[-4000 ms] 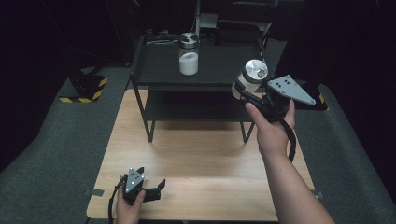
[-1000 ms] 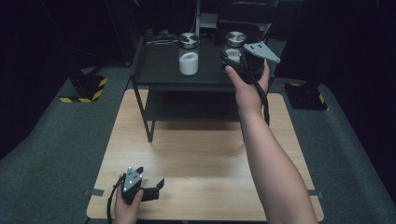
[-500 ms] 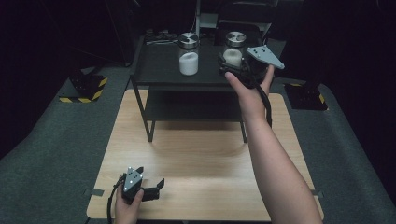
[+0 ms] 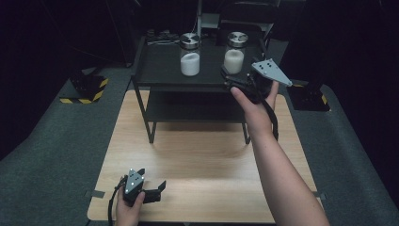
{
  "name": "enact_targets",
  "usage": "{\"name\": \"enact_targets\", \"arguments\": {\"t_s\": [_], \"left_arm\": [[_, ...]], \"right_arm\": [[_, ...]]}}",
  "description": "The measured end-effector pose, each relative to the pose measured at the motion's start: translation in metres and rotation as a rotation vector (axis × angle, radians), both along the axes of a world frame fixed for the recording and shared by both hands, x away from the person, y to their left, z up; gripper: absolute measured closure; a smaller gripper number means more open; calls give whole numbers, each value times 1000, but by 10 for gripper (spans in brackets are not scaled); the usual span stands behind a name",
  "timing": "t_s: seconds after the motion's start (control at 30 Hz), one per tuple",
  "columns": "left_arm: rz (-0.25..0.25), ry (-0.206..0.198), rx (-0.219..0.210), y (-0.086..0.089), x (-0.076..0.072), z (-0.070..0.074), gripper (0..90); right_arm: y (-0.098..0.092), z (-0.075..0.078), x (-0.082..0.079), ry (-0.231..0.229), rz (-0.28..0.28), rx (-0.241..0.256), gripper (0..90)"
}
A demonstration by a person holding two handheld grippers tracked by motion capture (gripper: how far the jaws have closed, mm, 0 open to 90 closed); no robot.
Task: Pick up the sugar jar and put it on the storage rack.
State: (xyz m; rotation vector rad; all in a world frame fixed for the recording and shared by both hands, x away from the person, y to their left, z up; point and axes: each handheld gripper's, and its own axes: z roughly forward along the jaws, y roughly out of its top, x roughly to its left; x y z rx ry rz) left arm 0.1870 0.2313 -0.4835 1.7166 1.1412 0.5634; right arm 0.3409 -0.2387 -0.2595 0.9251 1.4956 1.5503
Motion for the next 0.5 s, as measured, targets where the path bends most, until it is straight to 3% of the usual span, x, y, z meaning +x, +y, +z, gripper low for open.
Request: {"name": "enact_targets", "arguments": {"t_s": [0.5], "left_arm": [[-1, 0, 5, -1, 0, 0, 8]], "right_arm": [[-25, -19, -29, -16, 34, 13, 0]]}}
